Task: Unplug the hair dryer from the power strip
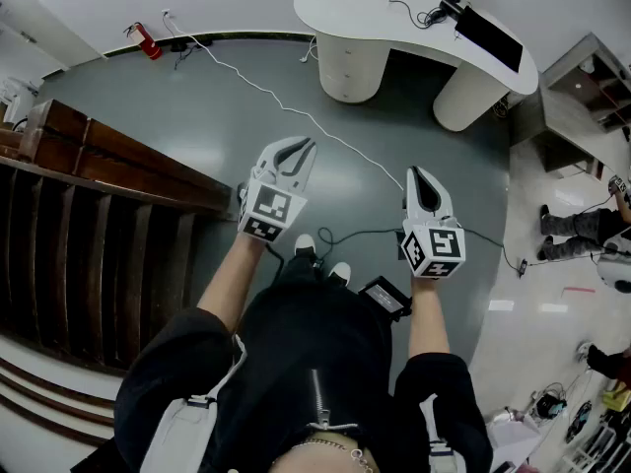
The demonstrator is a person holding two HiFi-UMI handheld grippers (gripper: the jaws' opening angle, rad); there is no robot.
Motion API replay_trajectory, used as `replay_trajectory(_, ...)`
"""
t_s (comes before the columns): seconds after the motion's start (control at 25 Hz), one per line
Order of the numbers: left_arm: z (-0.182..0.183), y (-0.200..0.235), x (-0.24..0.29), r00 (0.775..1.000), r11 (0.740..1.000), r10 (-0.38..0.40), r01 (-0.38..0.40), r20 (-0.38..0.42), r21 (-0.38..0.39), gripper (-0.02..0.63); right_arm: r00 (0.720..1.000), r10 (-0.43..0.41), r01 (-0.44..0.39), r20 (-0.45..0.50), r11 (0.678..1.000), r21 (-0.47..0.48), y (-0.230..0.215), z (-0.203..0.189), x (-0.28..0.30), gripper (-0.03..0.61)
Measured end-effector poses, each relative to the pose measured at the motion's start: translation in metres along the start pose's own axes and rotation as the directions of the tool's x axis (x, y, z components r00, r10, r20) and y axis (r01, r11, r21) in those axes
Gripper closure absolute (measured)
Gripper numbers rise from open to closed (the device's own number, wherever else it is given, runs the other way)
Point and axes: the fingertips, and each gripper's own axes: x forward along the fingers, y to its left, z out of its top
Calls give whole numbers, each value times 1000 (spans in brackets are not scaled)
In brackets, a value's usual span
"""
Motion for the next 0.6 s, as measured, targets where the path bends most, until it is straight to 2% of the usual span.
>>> replay_trajectory(0.08,1,-10,-4,1000,1000,11,-11,-5,10,575,1000,22,-22,4,1000,-1,-1,0,-10,522)
replay_trajectory(0.32,5,-37,-15,1000,1000,22,-22,-10,5,575,999,38,-37,21,999,-12,-5,2,-33,523)
replay_trajectory(0.6,8,-43,-19,1000,1000,24,-24,-6,-1,575,997,67,-67,47,998,-4,2,6,-36,523)
